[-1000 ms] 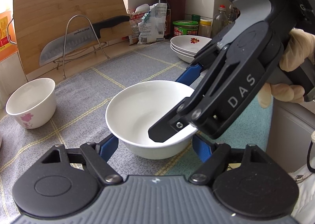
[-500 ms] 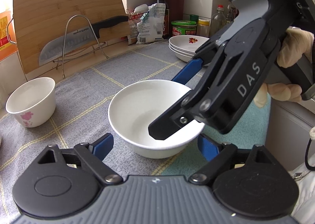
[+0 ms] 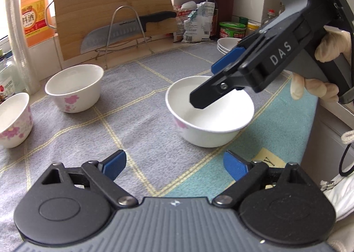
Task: Organize plates and bowls
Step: 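Lift the white bowl with the right gripper toward the pink-flower bowl, then lower the held white bowl into the pink-flower bowl with the right gripper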
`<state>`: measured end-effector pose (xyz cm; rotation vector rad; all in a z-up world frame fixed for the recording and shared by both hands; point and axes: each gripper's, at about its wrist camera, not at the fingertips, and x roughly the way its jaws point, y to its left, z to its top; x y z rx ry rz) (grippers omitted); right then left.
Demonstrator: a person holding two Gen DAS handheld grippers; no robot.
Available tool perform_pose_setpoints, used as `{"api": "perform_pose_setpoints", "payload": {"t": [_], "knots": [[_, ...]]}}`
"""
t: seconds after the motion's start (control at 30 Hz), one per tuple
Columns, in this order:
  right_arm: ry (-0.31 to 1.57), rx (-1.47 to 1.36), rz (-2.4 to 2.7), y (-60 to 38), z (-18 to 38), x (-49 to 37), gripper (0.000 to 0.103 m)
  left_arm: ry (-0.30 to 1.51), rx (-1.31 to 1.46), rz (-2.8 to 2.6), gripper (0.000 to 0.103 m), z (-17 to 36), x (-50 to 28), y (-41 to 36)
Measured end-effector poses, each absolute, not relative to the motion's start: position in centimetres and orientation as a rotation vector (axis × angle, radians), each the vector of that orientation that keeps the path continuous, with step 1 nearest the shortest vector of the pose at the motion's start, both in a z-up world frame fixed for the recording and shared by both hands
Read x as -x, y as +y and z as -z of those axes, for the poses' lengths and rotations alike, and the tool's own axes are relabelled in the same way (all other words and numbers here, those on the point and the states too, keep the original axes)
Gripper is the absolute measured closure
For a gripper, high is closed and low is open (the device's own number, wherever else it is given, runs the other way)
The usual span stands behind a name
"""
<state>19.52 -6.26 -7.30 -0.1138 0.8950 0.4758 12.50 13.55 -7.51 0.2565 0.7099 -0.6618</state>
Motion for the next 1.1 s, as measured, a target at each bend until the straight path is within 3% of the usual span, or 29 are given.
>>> {"api": "perform_pose_setpoints", "payload": {"t": [1.1], "knots": [[0.912, 0.230, -0.640, 1.5, 5.7, -33.7, 0.000, 0.585, -0.314, 0.376, 0.009, 7.5, -24.2, 17.6]]}}
